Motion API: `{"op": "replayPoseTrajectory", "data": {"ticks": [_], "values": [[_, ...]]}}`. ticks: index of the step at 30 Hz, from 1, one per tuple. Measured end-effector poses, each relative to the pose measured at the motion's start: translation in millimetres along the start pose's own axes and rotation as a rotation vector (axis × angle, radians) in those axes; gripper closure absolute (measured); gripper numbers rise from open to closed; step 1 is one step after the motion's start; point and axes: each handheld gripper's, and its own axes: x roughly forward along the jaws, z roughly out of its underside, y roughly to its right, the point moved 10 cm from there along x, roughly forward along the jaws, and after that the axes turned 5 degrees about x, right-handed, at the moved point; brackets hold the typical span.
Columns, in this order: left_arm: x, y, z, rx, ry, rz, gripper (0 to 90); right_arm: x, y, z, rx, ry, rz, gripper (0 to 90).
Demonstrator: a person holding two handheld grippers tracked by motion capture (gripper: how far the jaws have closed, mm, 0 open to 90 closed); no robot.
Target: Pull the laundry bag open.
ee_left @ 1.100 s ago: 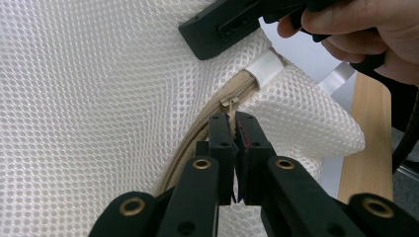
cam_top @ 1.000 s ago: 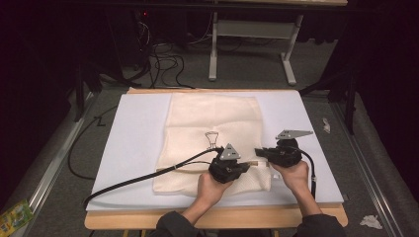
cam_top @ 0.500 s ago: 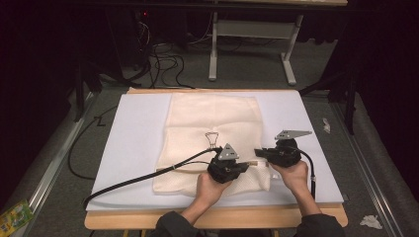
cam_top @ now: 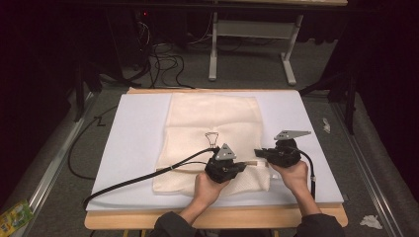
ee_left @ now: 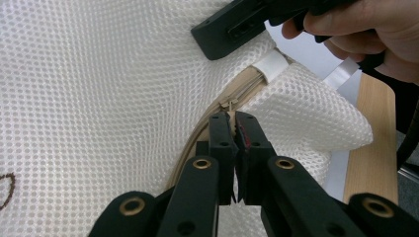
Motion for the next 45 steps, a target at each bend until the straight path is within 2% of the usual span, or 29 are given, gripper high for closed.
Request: {"op": "replayPoseTrajectory", "data": {"ticks": [11,15,18,23,28,40,45], "values": [[-2.2,-4.5,3.0,-0.002,-0.010,-0.007,87.2,-1.3,1.0,1.3,-0.004,0.003,0.003,88.3],[-3.2,-4.6,5.3,-0.008,-0.009,-0.006,87.2,1.6,3.4,5.5,0.026,0.002,-0.016,88.3],[-4.2,-4.7,4.3,-0.013,0.000,0.002,87.2,-0.2,2.2,4.0,0.003,-0.012,0.004,88.3],[-9.8,-6.0,2.7,-0.005,0.008,-0.006,87.1,-0.4,-1.1,0.6,-0.001,-0.010,0.008,88.3],[-10.0,-9.0,6.4,-0.029,0.011,-0.002,87.2,0.4,-1.7,-0.3,-0.013,-0.020,0.018,88.4],[-13.7,-10.7,5.4,-0.030,0.003,-0.013,87.2,-1.2,-0.9,-0.9,-0.014,-0.011,0.005,88.4],[-17.1,-11.5,4.3,-0.024,0.003,-0.021,87.2,-4.3,2.3,0.9,0.001,0.005,-0.002,88.4]]}}
